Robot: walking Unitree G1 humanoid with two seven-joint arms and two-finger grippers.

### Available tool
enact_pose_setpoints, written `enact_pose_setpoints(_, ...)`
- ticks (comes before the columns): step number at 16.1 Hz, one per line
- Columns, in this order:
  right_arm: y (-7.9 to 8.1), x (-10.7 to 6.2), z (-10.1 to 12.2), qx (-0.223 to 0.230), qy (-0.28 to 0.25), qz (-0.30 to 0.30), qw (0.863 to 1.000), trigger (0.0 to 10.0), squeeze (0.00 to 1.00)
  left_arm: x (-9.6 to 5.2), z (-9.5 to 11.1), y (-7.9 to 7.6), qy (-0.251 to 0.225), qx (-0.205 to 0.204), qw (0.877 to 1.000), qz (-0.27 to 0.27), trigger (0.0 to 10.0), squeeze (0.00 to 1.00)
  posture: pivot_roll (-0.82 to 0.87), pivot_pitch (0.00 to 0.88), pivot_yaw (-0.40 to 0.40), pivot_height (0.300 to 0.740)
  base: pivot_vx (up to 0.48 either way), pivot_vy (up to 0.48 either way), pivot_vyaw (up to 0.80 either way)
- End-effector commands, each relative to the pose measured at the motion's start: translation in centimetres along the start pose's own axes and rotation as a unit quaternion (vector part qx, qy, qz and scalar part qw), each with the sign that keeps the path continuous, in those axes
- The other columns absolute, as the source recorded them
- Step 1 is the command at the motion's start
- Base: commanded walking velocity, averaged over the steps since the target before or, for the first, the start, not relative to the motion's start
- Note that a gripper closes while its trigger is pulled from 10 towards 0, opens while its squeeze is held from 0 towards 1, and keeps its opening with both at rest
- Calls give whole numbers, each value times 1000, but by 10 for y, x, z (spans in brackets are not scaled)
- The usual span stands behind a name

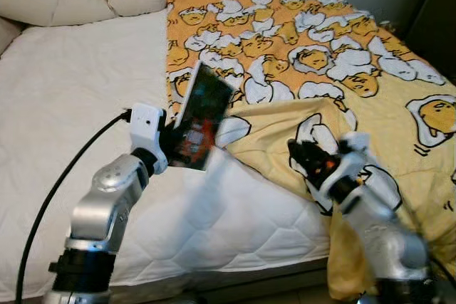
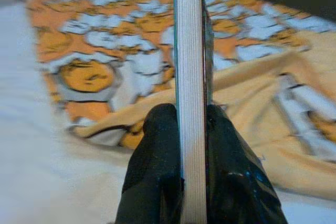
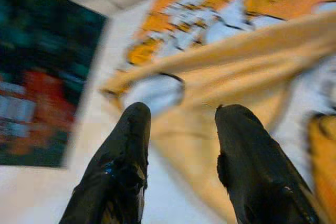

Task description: Clean up the room

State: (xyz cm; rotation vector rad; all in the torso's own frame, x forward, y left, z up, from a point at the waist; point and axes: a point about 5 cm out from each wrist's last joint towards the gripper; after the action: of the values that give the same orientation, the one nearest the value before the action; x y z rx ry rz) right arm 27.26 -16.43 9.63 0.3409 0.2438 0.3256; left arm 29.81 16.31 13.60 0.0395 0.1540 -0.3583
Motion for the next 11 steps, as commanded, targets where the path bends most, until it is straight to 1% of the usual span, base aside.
enact_pose_setpoints(1,-2,0,1,-24,-6,-26,999,10000,0,-2,7,0,-17,26,999,13,10000,0,-6,0,45,740,0,0,0)
enact_pose_setpoints(2,-2,-2,-5,-25,-1,-33,999,10000,0,-3,2,-5,-14,41,999,14,10000,0,-2,0,39,740,0,0,0)
enact_pose_setpoints(3,0,-3,-9,-29,3,-29,999,10000,0,-4,-1,-9,-11,48,999,13,10000,0,-2,0,39,740,0,394,0)
enact_pose_setpoints(6,1,-2,-10,-39,3,-30,999,10000,0,-3,-2,-11,-11,52,998,15,10000,0,-2,0,39,740,0,414,0)
enact_pose_setpoints(11,-4,-2,-9,-48,0,-39,998,10000,0,-2,-1,-10,-13,59,998,19,10000,0,4,0,42,740,0,434,0)
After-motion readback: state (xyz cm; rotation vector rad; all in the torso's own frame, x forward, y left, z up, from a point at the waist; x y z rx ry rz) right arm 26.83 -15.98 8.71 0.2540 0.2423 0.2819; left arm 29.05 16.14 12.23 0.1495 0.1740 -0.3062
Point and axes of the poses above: a point about 5 cm out from each wrist's last joint towards the gripper, its own x axis pointing out of the wrist towards the gripper, its own z axis along the axis of the wrist's last joint, y = z × x, and after that the axes turned 1 degree about x, right-handed
